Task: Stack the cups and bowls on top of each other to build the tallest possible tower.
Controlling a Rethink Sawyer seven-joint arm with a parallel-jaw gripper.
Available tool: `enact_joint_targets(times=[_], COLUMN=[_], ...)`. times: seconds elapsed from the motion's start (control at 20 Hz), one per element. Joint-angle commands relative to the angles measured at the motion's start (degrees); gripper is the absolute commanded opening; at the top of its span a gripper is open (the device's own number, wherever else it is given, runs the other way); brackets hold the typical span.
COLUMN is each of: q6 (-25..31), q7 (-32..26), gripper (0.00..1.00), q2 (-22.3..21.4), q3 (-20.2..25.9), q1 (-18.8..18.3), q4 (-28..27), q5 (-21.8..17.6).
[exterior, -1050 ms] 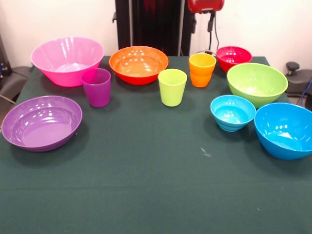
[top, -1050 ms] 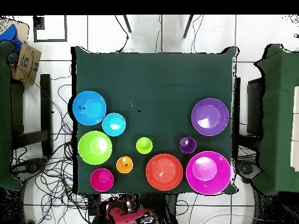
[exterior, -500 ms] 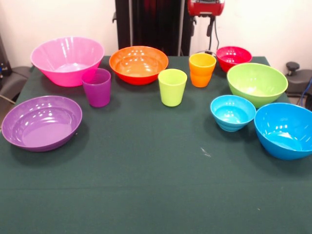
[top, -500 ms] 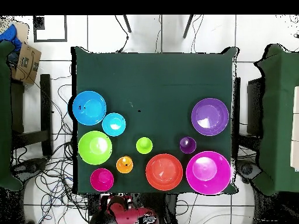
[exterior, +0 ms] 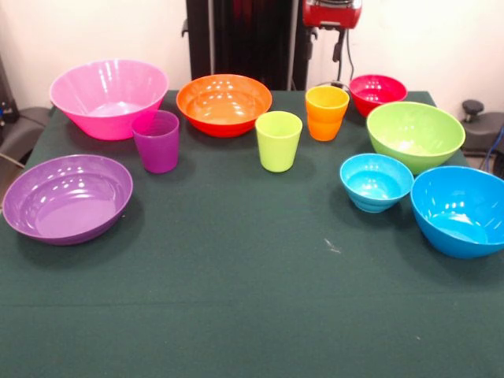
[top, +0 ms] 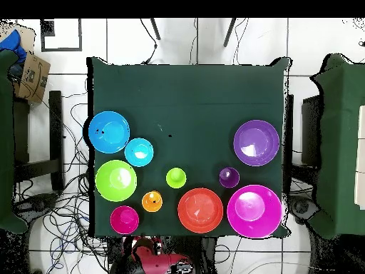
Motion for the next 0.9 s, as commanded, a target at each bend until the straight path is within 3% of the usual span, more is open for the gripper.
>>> enact_joint_targets(times=[0.05,0.9], q6=[2.5,3.7], q7=[10.2,9.9], gripper=[1.00,1.00], q2=[1.1,-0.4], q3=[5.2,5.9], q1=[-1.2,-2.4], q4=[-6.5,-5.7], q5=[3.4,2.4])
